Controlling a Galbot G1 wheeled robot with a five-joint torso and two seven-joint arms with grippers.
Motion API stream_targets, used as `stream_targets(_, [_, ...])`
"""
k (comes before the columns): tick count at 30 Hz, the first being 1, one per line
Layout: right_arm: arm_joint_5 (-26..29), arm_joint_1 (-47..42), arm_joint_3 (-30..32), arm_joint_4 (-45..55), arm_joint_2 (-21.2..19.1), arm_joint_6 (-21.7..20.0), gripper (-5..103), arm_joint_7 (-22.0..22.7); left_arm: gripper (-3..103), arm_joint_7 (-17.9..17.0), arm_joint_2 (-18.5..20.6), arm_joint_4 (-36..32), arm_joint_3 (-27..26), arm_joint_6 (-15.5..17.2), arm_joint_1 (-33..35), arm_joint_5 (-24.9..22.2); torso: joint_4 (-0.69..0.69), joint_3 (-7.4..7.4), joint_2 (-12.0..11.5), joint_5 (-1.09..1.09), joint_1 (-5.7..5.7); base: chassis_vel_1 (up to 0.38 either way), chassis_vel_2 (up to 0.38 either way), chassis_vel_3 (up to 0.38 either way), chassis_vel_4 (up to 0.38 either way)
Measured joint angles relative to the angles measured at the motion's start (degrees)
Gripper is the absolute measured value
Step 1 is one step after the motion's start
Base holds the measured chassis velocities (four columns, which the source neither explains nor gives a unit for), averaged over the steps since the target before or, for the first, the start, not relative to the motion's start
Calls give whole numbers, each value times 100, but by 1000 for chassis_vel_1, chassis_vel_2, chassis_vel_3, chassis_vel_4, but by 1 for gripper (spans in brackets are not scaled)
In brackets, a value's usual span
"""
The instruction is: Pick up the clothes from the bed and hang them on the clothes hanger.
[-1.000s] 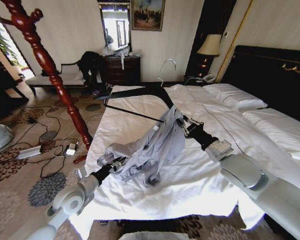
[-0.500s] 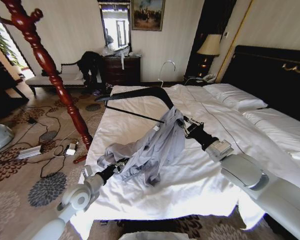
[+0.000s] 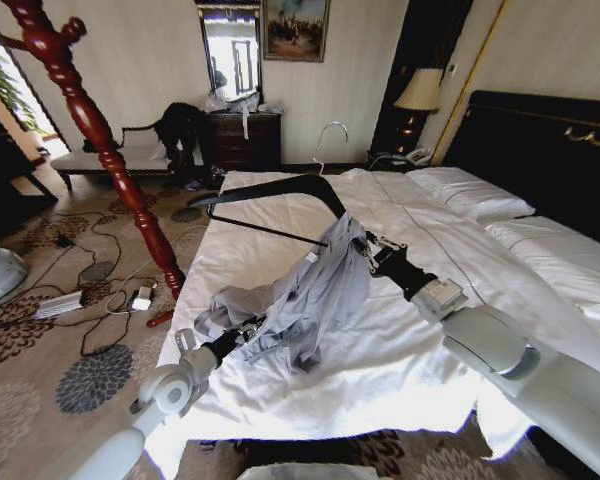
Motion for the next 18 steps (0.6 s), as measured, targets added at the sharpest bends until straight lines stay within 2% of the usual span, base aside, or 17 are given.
stream_targets(6, [43, 1, 10, 38, -5, 1, 15, 2, 38, 8, -22, 66, 83, 27, -177, -52, -1, 0, 0, 0, 0, 0, 0, 0, 0])
stream_targets(7, [81, 9, 15, 63, -13, -13, 15, 10, 35, 19, -2, 68, 114, 50, -207, -87, -1, 0, 0, 0, 0, 0, 0, 0, 0])
stream_targets(12, [141, 32, 48, 105, -63, -38, 15, 41, 41, 39, 15, 72, 214, 72, -226, -86, 0, 0, 0, 0, 0, 0, 0, 0, 0])
stream_targets(14, [169, 46, 63, 115, -81, -50, 15, 61, 37, 40, -59, 97, 248, 77, -214, -56, 0, 0, 0, 0, 0, 0, 0, 0, 0])
stream_targets(18, [205, 50, 76, 136, -103, -64, 15, 78, 35, 40, -173, 142, 310, 79, -246, -18, 0, 0, 0, 0, 0, 0, 0, 0, 0])
